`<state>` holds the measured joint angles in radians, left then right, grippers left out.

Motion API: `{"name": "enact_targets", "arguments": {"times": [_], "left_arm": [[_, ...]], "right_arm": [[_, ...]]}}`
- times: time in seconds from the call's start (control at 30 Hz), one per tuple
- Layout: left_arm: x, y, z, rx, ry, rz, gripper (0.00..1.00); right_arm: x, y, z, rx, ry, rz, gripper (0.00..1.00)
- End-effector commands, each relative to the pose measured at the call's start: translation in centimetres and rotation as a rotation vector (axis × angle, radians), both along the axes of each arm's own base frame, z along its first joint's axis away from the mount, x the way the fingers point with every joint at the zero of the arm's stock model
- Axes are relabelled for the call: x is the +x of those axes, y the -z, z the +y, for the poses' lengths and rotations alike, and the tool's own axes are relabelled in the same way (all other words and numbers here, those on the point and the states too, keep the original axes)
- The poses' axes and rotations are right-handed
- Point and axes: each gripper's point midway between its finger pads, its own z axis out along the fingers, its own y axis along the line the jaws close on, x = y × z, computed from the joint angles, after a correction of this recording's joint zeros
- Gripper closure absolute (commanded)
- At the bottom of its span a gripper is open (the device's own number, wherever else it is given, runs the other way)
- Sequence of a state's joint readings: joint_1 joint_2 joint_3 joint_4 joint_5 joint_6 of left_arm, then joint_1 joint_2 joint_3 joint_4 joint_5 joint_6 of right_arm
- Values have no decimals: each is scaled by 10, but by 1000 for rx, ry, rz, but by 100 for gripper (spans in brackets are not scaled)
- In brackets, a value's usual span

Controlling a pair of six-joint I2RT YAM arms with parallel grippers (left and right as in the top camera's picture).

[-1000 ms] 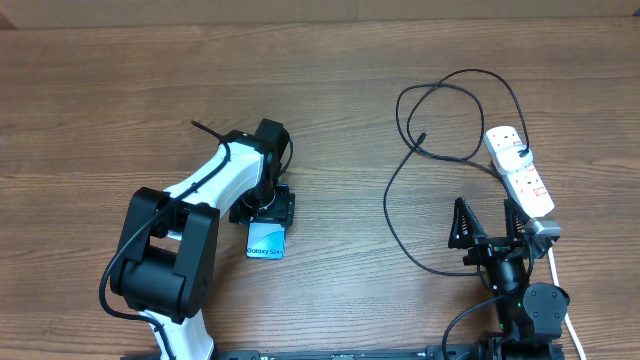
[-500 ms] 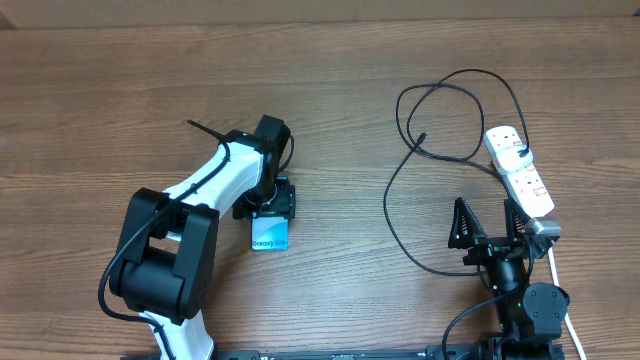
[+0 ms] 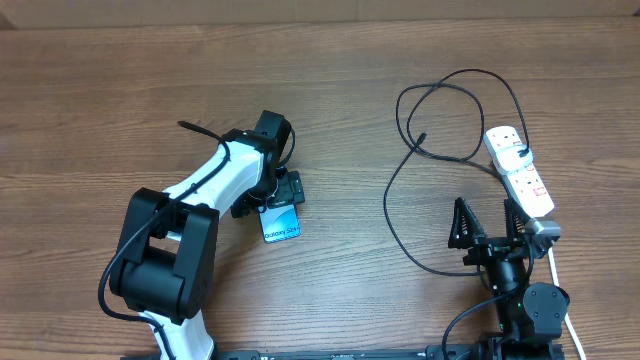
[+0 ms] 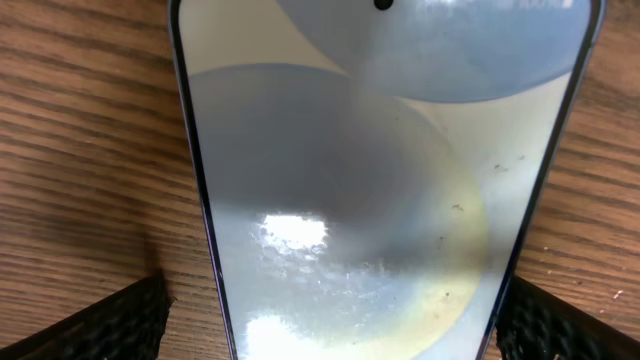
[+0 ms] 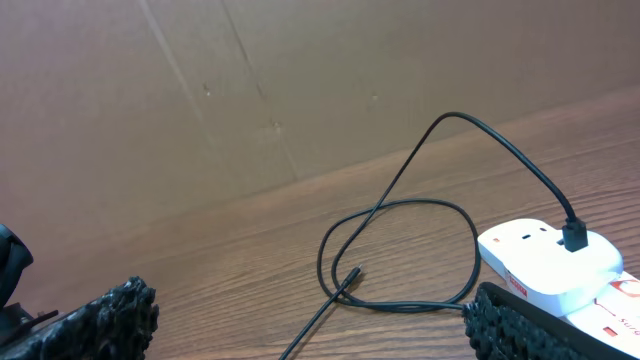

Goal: Plug charger to phone and switch on socket
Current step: 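Close the left gripper on the phone's top edge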

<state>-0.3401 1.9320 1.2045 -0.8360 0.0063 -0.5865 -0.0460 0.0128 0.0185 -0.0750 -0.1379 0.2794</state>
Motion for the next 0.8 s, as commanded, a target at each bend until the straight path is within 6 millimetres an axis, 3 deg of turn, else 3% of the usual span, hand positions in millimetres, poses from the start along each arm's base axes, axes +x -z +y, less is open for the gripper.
{"name": "enact_targets", "arguments": {"times": [0.0,0.43,0.77], "left_arm": [[-12,25,8,45,-30,62,0],[-8,26,3,21,-31,45,0],[-14,25,-4,-24,-32,75,25]], "right_arm": [[0,2,-2,-8,12,-5,0],[0,2,-2,-8,12,-5,0],[0,2,-2,-8,12,-5,0]]}}
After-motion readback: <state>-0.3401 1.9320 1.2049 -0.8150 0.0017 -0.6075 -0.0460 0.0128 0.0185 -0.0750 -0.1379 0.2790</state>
